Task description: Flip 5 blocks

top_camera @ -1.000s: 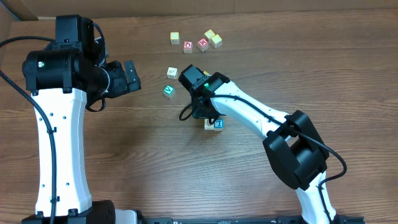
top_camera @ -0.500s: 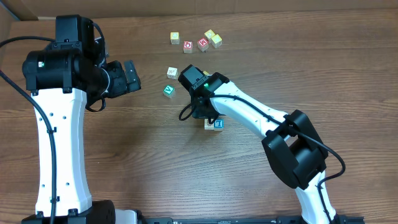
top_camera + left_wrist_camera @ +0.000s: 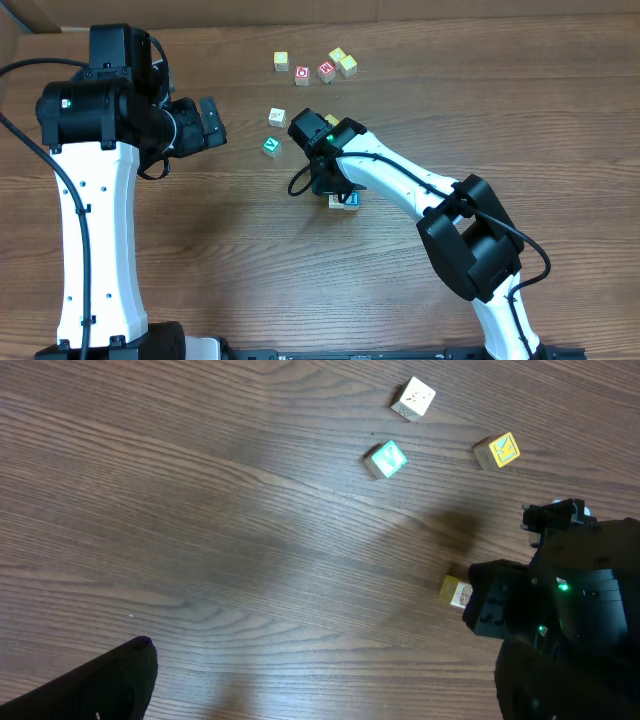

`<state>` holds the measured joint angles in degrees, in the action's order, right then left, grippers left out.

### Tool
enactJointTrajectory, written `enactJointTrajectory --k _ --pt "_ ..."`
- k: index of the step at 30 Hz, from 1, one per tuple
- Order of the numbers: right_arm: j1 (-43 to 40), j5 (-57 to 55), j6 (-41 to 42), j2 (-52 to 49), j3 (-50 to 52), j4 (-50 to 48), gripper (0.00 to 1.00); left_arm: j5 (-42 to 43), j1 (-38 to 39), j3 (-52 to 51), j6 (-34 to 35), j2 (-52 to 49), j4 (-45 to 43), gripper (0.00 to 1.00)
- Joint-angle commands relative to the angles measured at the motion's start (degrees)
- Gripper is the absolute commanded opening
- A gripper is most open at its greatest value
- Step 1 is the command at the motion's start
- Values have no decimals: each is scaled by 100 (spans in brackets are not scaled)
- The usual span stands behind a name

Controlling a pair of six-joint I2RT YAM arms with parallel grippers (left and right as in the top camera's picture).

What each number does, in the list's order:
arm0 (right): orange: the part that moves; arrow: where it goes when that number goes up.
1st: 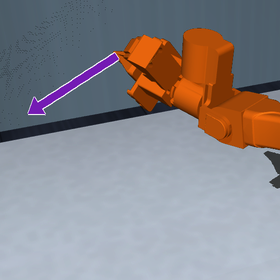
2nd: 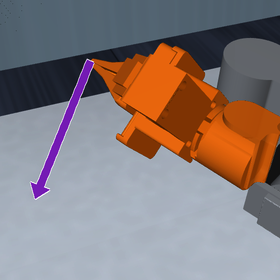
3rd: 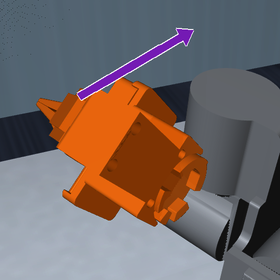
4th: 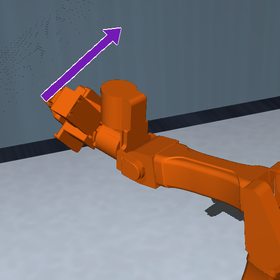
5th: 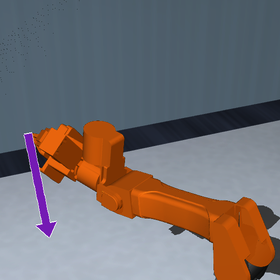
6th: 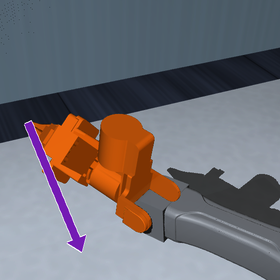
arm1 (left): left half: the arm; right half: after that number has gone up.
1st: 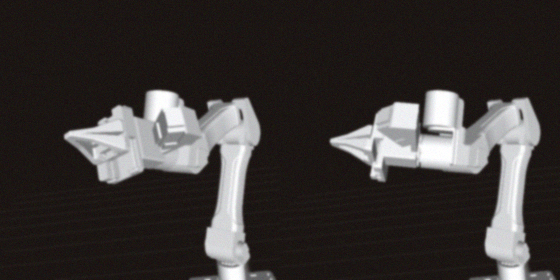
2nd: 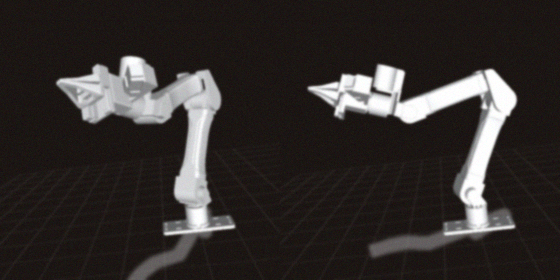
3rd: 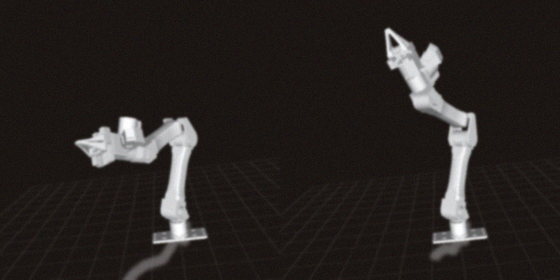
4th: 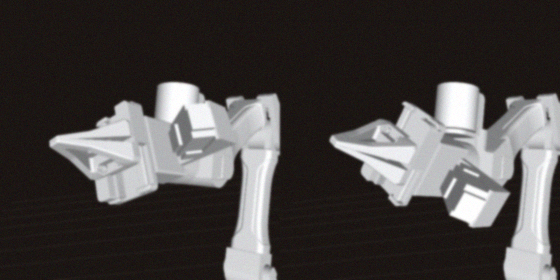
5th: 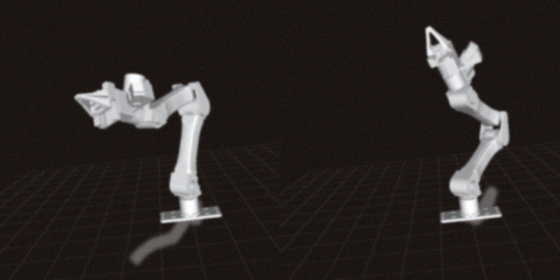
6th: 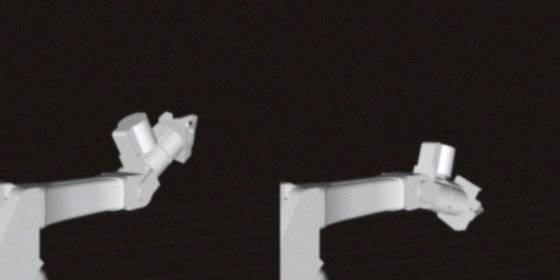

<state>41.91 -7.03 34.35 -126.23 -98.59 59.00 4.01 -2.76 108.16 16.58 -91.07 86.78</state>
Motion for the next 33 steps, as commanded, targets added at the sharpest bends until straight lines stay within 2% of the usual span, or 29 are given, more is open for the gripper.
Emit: enactJointTrajectory --k 1,9,10,12,15,18,24,27,28,33 --pt "-42 -61 39 -55 -7 9 4 -42 -22 63 76 -33 -7 100" --pt "-170 -46 -26 -42 -658 122 6 -39 -22 63 76 -33 -7 100" --pt "-221 -46 -26 -42 -826 162 11 -39 -22 63 76 -33 -7 100" --pt "-358 -44 -26 -42 -1215 179 34 -39 -22 63 76 -33 -7 100" --pt "-564 -42 -101 -42 -1604 68 53 -42 -22 63 76 -33 -7 100" --pt "-745 -42 -680 -55 -1650 -306 63 -39 -22 63 76 -33 -7 100" --pt "-927 291 -1912 -457 -1646 -804 68 -39 -22 63 76 -33 -7 100" --pt "-927 282 -1928 -651 -1646 -986 69 -39 -22 63 76 -33 -7 100" --pt "-927 284 -1773 -704 -1644 -1095 66 -39 -22 63 76 -33 -7 100" --pt "-925 260 -1641 -739 -1637 -1532 68 -39 -22 63 76 -33 -7 100"
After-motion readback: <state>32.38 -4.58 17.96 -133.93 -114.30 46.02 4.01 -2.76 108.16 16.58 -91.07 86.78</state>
